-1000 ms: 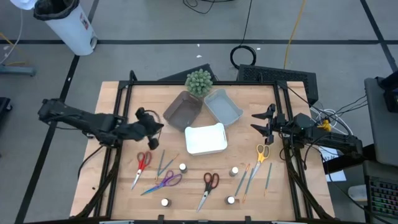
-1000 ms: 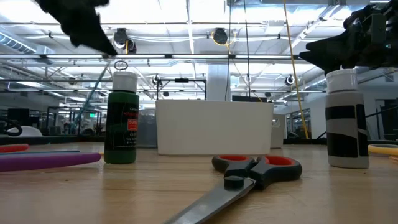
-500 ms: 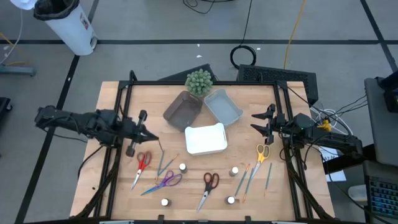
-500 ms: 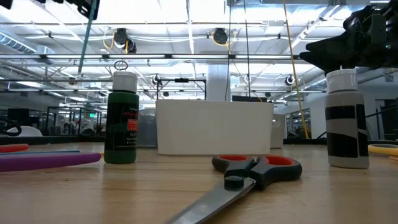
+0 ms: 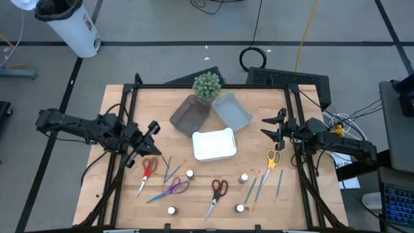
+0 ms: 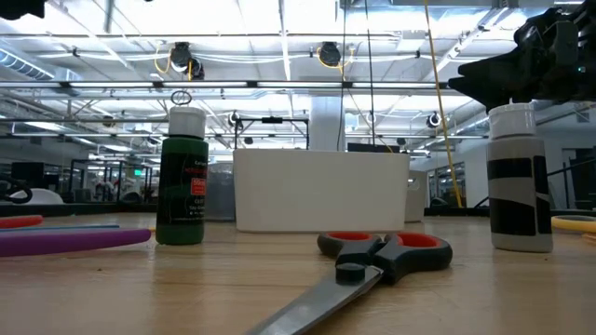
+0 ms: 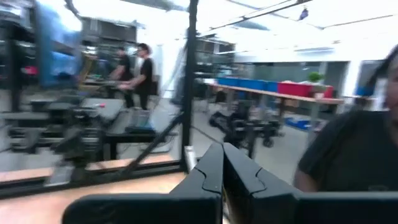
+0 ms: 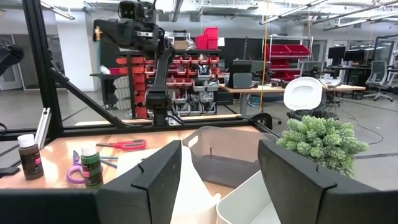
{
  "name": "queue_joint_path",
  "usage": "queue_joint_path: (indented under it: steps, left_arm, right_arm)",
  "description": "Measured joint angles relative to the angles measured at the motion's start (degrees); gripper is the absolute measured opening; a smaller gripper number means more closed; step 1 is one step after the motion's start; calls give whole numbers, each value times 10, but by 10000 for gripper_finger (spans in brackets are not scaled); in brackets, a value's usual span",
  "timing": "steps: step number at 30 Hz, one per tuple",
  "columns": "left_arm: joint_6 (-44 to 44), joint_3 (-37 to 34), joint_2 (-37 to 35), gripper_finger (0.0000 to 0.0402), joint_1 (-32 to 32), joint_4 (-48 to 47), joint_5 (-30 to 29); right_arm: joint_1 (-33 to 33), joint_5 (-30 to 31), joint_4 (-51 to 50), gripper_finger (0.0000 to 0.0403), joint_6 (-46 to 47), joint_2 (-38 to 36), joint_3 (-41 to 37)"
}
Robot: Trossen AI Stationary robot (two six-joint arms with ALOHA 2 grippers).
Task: Pick & Place Paint Supplies
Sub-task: Put the blue paint brush into the black bin
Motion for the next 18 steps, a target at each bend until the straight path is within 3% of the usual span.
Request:
queue_joint_path:
  steps: [7, 12, 18]
  left_arm:
    - [-40, 0, 29, 0, -13, 94, -2]
    - [16, 11, 43, 0, -17, 116, 69]
    - [77, 20, 66, 0, -49, 131, 108]
  right_arm:
    - [0, 0, 0, 205, 0, 0, 0]
    - [0, 0, 0, 206, 0, 0, 0]
    - [0, 0, 0, 204, 0, 0, 0]
